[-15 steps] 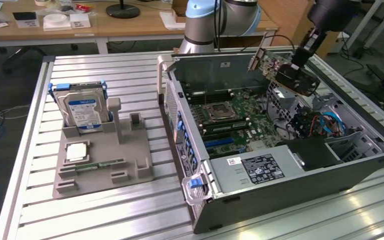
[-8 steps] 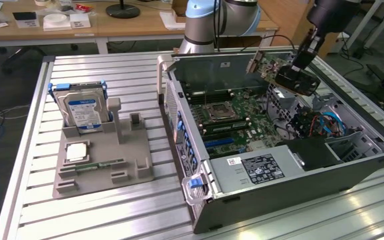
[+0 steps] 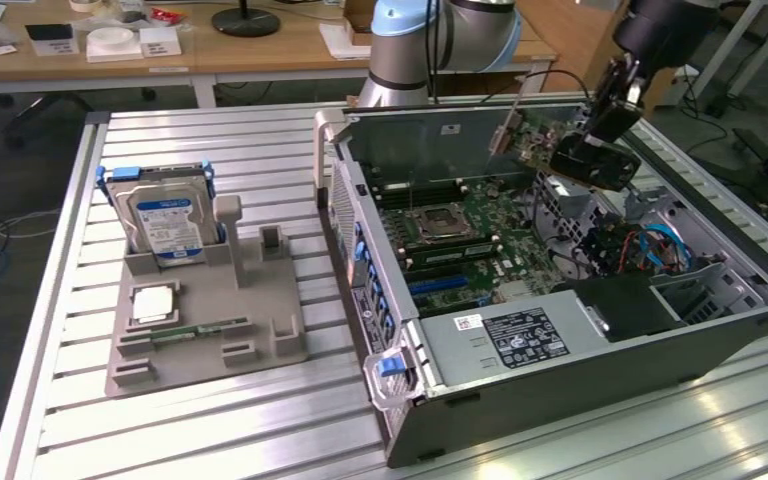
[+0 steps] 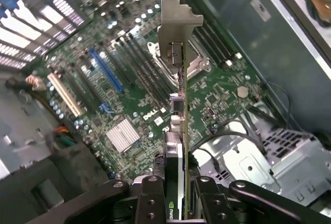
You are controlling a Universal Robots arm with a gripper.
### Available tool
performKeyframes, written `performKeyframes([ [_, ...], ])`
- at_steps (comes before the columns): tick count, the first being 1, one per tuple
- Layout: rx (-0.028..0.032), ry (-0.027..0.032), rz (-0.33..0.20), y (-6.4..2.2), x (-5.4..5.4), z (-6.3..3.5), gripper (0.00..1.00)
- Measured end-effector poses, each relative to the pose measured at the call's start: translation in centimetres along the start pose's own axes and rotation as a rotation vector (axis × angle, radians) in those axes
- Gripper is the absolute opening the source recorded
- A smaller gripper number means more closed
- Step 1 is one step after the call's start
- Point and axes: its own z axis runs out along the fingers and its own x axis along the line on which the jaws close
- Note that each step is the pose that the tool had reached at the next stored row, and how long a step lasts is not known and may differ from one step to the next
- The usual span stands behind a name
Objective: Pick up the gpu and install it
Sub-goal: 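Insert the gpu into the slot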
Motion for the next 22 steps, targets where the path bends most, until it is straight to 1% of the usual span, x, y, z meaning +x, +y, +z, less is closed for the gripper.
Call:
performKeyframes([
  [17,0.0053,0.0283,-0.308,-0.04,-0.01,0.39,0.27],
  [18,0.0055,0.0293,-0.325,-0.04,-0.01,0.4,0.27],
  [20,0.0061,0.0296,-0.354,-0.05,-0.01,0.41,0.27],
  [22,0.0066,0.0278,-0.381,-0.04,-0.02,0.43,0.27],
])
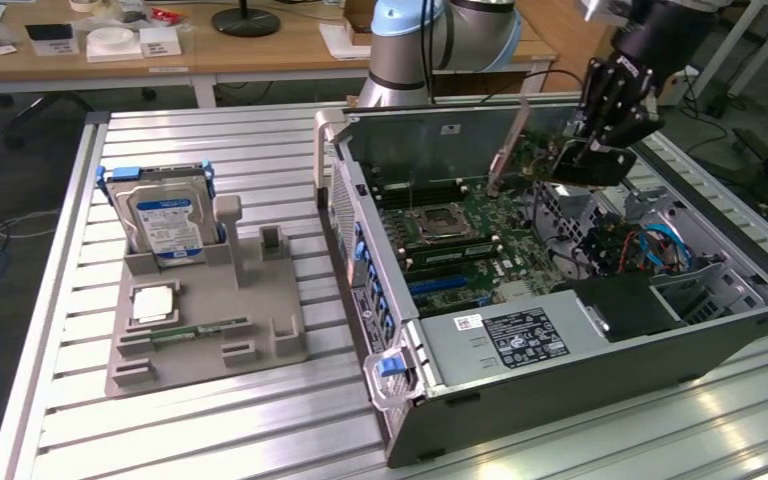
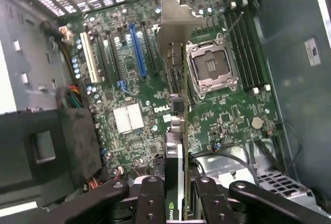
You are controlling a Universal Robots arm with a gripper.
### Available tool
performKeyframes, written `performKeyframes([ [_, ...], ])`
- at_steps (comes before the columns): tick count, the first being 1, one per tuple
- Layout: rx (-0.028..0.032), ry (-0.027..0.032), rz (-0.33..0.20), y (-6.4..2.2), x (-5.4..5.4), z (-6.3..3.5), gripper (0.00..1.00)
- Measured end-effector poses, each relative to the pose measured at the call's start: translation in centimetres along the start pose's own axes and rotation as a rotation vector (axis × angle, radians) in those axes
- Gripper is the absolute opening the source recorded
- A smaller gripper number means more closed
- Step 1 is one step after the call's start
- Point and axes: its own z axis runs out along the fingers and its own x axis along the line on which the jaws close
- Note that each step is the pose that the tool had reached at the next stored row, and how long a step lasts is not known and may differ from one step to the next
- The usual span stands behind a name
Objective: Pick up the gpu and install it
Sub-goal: 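Insert the gpu into the slot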
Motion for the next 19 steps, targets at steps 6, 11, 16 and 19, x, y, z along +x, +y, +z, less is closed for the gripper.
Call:
performKeyframes([
  [6,0.002,0.0013,-0.089,0.0,0.01,0.06,0.27],
  [11,0.0025,0.0094,-0.177,0.0,0.01,0.11,0.27],
  [16,0.0027,0.0111,-0.192,0.0,0.01,0.11,0.27],
  [19,0.0135,0.0096,-0.199,0.0,0.0,0.13,0.27],
])
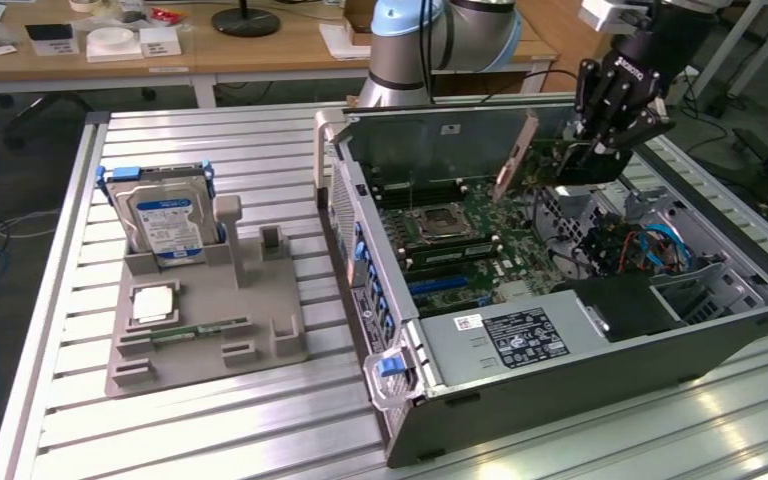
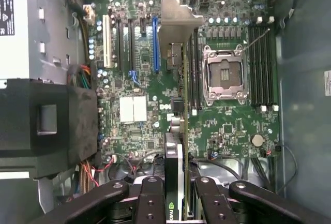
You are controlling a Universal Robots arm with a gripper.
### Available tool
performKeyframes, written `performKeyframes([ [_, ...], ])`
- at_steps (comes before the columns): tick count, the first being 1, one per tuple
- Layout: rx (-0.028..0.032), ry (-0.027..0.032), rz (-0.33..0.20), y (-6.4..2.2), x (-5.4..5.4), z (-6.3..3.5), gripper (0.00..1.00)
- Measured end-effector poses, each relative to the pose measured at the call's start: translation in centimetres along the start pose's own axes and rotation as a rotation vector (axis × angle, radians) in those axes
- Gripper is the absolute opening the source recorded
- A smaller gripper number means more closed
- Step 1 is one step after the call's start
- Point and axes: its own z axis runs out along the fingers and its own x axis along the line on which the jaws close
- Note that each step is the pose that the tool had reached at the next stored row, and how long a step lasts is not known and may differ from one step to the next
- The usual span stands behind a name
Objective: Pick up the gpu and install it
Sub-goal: 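Insert the gpu into the slot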
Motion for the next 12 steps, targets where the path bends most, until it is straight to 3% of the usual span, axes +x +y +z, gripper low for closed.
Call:
performKeyframes([
  [5,0.0375,-0.0026,-0.026,-0.01,0.01,0.09,0.27],
  [8,0.0572,-0.0085,-0.029,0.38,0.02,0.2,0.27],
  [9,0.0607,-0.0087,-0.029,0.55,0.04,0.21,0.27],
  [12,0.0613,-0.0088,-0.029,0.63,0.05,0.22,0.27],
])
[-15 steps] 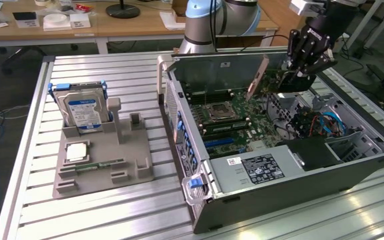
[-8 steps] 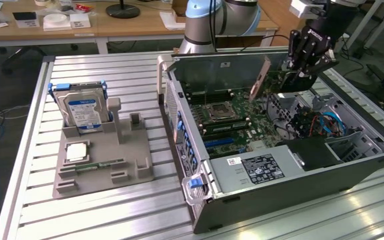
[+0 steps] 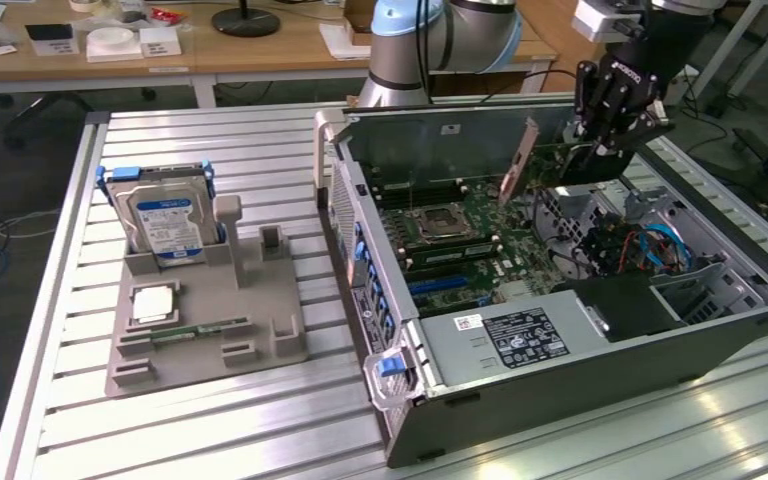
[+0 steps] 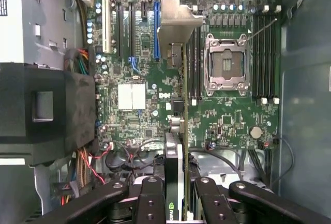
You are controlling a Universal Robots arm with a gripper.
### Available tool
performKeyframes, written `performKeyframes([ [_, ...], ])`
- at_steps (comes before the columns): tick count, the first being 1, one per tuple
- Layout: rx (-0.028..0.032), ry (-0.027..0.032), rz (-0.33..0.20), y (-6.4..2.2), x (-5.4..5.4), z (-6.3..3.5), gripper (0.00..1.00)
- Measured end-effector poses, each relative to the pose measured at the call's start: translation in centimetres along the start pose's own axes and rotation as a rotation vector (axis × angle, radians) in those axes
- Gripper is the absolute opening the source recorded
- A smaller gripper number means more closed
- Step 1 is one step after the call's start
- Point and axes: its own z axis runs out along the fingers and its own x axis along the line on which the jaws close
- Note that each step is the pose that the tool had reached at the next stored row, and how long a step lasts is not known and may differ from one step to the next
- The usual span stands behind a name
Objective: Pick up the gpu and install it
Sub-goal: 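Insert the gpu into the slot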
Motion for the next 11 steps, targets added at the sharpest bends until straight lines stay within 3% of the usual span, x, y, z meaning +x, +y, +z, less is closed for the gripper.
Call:
performKeyframes([
  [4,0.0003,0.0001,0.0,0.25,-0.03,0.03,0.27],
  [7,0.0027,-0.0099,0.0,0.36,-0.03,0.04,0.27],
  [10,0.0028,-0.0119,0.0,0.37,-0.03,0.03,0.27],
  [11,0.003,-0.0182,0.0,0.38,-0.03,0.04,0.27],
])
